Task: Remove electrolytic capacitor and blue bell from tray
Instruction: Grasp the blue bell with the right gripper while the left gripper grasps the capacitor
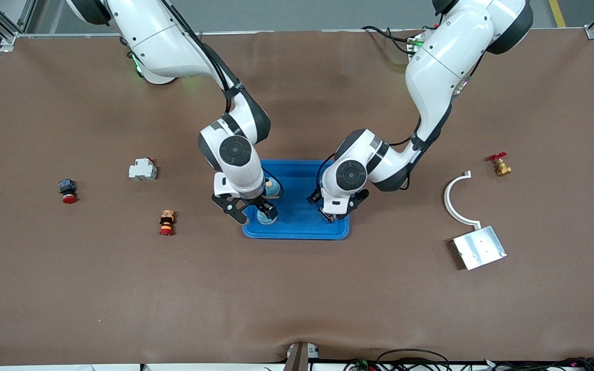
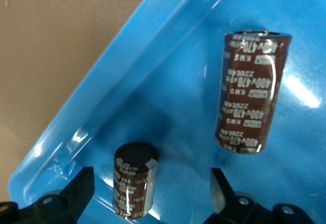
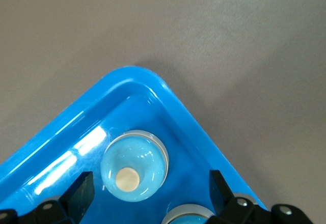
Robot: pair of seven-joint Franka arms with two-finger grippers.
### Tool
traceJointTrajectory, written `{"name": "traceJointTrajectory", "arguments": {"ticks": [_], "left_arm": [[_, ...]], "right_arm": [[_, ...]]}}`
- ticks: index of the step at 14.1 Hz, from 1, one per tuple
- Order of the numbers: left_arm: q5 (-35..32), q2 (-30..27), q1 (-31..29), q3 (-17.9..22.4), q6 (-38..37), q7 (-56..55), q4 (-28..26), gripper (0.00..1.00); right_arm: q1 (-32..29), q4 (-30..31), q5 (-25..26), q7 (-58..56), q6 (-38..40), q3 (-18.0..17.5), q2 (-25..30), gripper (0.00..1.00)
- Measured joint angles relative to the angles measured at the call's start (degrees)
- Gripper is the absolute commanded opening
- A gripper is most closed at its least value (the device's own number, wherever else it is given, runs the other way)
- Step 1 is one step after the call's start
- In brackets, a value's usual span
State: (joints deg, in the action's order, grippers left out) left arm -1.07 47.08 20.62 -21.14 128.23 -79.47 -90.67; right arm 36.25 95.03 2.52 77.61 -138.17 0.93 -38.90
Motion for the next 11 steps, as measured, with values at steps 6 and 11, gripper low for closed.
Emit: {"name": "traceJointTrajectory", "arguments": {"ticks": [6, 11], "left_arm": [[0.00, -0.07, 1.80, 1.42, 0.18, -3.77, 0.81, 0.05], [0.00, -0.32, 1.87, 1.87, -0.06, -3.79, 0.86, 0.00]], "right_arm": [[1.29, -1.54, 0.00, 1.45, 0.10, -0.02, -2.48, 1.00], [1.52, -3.96, -0.01, 3.29, 0.16, -0.02, -4.55, 1.00]]}}
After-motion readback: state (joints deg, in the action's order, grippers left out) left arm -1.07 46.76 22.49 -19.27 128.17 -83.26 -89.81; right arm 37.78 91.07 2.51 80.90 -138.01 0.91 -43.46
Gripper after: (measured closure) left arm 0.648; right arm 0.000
